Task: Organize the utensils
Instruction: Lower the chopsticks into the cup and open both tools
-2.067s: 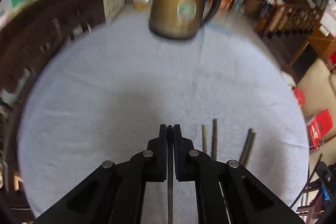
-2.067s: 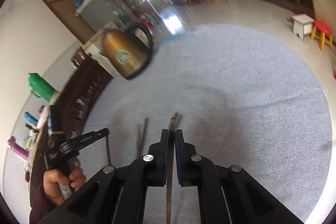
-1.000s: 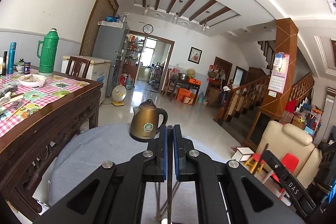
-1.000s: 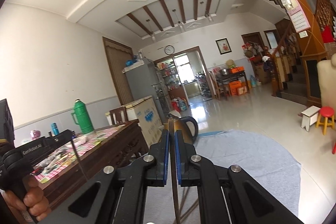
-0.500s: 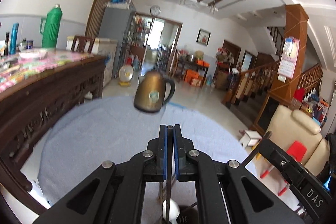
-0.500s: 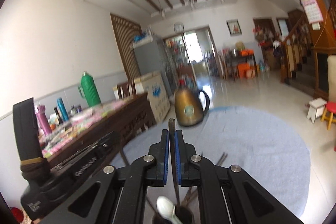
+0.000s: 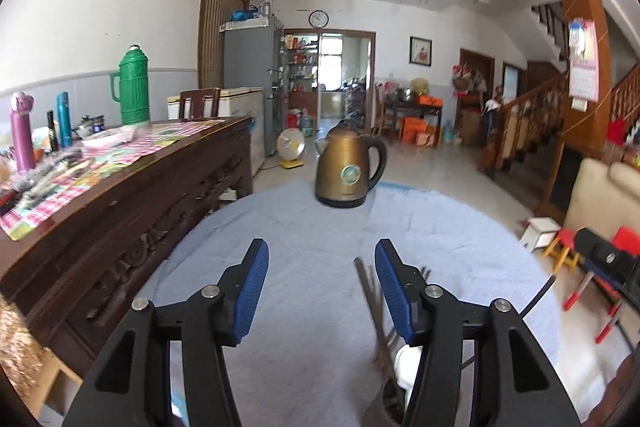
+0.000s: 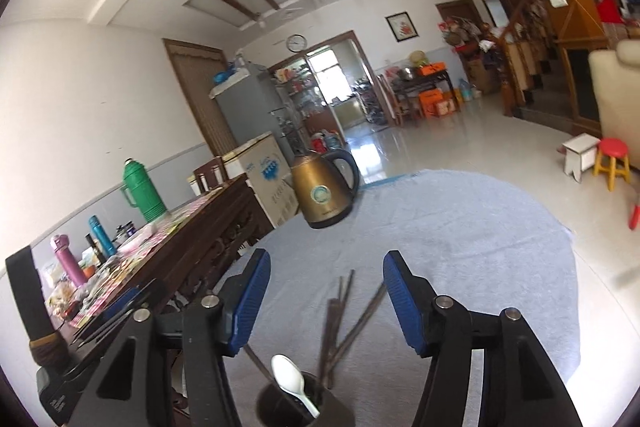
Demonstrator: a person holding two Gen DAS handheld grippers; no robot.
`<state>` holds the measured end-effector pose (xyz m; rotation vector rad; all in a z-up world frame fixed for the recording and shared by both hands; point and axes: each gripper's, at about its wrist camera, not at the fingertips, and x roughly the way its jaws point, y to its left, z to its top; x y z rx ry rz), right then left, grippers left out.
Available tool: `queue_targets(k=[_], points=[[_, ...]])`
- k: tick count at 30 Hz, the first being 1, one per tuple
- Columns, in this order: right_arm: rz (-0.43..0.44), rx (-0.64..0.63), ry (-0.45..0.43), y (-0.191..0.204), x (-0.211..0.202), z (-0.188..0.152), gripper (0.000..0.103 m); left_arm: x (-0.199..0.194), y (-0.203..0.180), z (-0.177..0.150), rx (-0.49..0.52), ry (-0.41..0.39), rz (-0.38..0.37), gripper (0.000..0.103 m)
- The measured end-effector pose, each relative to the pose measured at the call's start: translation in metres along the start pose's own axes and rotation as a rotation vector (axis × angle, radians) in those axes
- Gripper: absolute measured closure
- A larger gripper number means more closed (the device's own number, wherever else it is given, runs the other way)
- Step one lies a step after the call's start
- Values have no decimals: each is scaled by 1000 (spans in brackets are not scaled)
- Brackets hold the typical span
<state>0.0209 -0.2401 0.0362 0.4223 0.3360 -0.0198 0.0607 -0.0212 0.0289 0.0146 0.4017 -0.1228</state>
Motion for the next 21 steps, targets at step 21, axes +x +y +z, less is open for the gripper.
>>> queue_targets(k=[21], points=[[29,-3,-93,7,-75,12,45,-77,-11,12,53,-63,92,35]])
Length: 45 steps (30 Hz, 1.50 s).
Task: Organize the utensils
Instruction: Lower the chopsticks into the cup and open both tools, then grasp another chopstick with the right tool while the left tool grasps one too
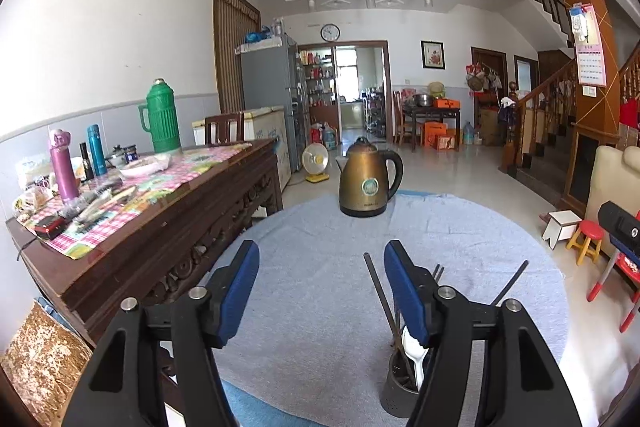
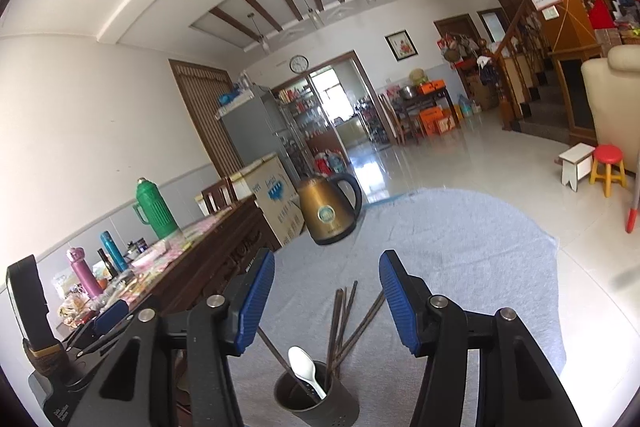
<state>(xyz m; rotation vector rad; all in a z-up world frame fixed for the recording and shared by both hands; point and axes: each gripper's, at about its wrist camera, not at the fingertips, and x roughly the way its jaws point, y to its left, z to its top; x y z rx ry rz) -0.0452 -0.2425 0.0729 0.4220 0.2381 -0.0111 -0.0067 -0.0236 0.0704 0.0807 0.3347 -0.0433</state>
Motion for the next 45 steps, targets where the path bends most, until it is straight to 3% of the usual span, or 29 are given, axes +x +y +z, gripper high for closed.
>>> queue_targets(k=[4,7,20,25,35,45], points=[[15,-7,-44,5,-19,9,45,-15,4,7,-1,-29,12,33],[17,3,-54,3,-23,14,45,-13,12,7,-11,-25,17,26],[-106,154,63,-63,31,-4,49,75,60,-28,-107,176,104,26],[-146,241,154,-105,60,-20,53,112,75,-52,-143,281,118,26],[-124,394,500,-170,179,-70,58,193,80,-95,-134,477,93,26],[-106,341,657,-160,290,-82,62,266,53,-98,-71,561,9,26]])
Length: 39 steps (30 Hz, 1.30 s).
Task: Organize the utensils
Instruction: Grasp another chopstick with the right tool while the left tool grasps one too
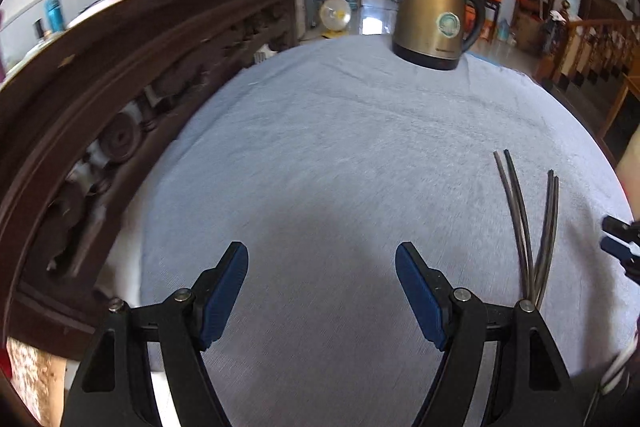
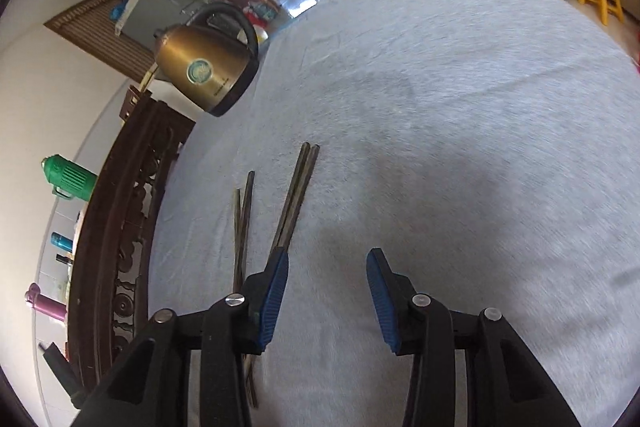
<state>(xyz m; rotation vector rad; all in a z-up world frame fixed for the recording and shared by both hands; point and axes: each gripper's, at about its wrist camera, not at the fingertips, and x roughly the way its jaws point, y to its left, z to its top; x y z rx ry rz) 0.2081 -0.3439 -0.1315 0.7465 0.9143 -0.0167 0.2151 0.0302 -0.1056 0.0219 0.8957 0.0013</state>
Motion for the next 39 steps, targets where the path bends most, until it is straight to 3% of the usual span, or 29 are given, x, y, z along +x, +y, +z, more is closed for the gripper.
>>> queue_targets(k=[6,9,15,22,24,27,29,31,38,39], points=[[-64,-21,18,19,46,35,68,29,-26,29,56,13,-72,41],[-91,-26,13,31,65,48,72,38,-37,43,67,12,-116,43],[-233,-86,4,48,89,56,88,53,-64,72,98,2,-203,55],[-419,-352,0,80,94,41,89,68,-92,87,122,17,-302,55],[-482,-389,12,76,92,40,93,69,-101,88,139,25,-325,55],[-427,-335,9,56,79,46,97,75,-122,92,176,41,-366,55],[-271,-223,43,41,69,53,95,82,-135,95,192,65,-391,55],[-198,-125,57,27,62,59,94,94,-152,96,217,110,-403,55],[-126,-93,26,15,39,54,91,127,-191,95,300,191,-345,55],[-123,-98,24,15,36,54,91,128,-194,95,309,174,-336,56]])
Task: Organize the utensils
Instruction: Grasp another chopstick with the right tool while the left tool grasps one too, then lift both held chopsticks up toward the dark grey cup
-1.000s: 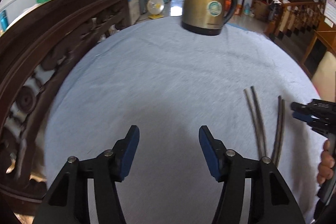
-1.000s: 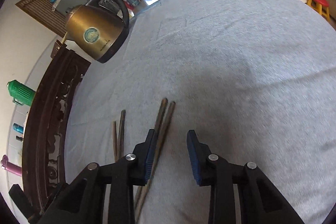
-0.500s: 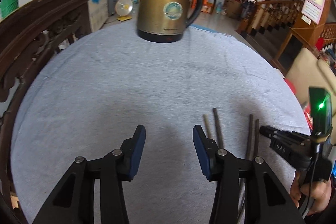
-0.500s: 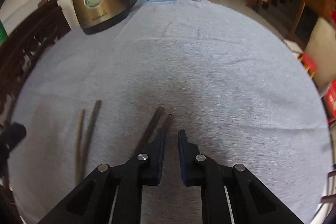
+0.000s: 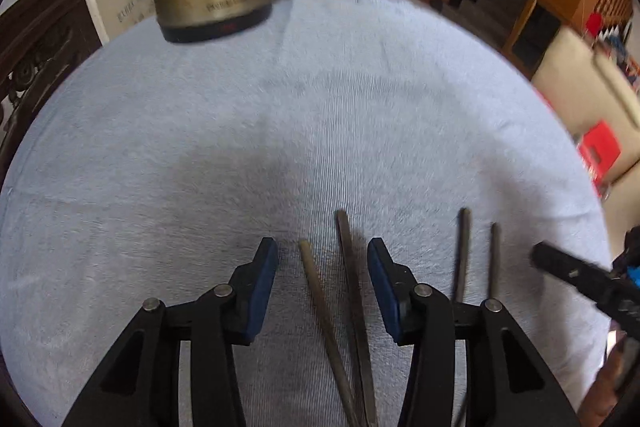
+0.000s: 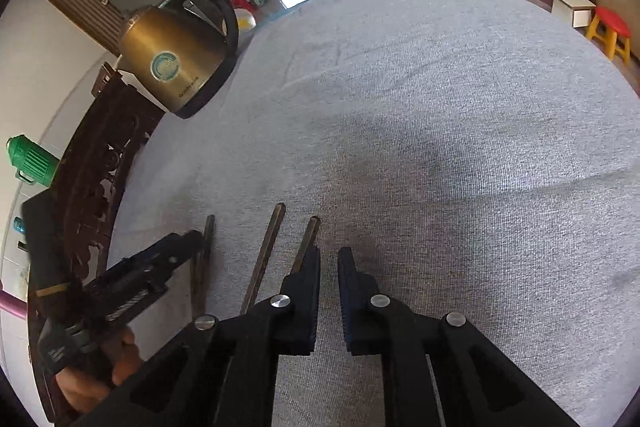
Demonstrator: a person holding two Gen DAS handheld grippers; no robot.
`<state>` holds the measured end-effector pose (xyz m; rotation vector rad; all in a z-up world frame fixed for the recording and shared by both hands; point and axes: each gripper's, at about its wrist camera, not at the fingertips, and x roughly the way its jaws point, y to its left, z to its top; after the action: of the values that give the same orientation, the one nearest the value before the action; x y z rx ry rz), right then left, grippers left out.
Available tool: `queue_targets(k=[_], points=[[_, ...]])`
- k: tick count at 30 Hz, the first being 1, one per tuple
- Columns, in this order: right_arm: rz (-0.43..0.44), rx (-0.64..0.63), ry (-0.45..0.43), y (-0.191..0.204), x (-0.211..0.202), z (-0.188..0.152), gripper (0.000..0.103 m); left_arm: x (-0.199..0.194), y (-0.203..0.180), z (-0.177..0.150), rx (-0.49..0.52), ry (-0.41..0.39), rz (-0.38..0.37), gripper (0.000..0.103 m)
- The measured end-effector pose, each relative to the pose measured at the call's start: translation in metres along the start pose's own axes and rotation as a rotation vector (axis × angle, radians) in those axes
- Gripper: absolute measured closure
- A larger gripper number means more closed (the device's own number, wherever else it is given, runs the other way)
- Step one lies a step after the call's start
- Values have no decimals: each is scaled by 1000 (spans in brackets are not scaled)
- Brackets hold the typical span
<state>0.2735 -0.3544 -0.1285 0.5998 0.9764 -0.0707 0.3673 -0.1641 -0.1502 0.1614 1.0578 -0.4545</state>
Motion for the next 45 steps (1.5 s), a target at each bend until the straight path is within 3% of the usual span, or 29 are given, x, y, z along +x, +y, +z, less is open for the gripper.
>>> queue_targets(k=[4,6,8,14,15,17,20,23,27,29,33,40,45], points=[[4,-14,20,7,1,2,84,2,-9,0,53,-9,4,68],[-15,-31,49,14,13,4,78,2,-9,-1,65,-12,12,83],[-58,-51,71,25,24,4,77,-1,-8,-3,59,-9,-5,90],[-308,-248,43,71,43,1,78,-4,0,-8,32,1,-103,90],[-339,-289,41,77,45,-2,86,-4,-2,-10,40,3,-115,90],[-371,-364,25,82,44,-7,89,-5,-6,-11,64,0,-99,90],[-354,-350,20,73,35,-8,96,-4,-6,-9,64,1,-104,89],[-356,-328,5,55,23,-8,96,0,-9,-4,70,0,-109,80],[-330,-313,23,41,16,-3,96,4,-18,1,91,-14,-76,80],[-330,-317,40,40,14,-3,96,6,-23,3,113,-14,-67,95],[-310,-318,41,43,24,-3,96,5,-19,10,107,-17,-43,97],[-151,-208,-16,31,-1,-3,97,-47,22,20,-20,-147,-96,98],[-35,-179,-107,30,-42,-10,97,-98,45,13,-77,-247,-111,98]])
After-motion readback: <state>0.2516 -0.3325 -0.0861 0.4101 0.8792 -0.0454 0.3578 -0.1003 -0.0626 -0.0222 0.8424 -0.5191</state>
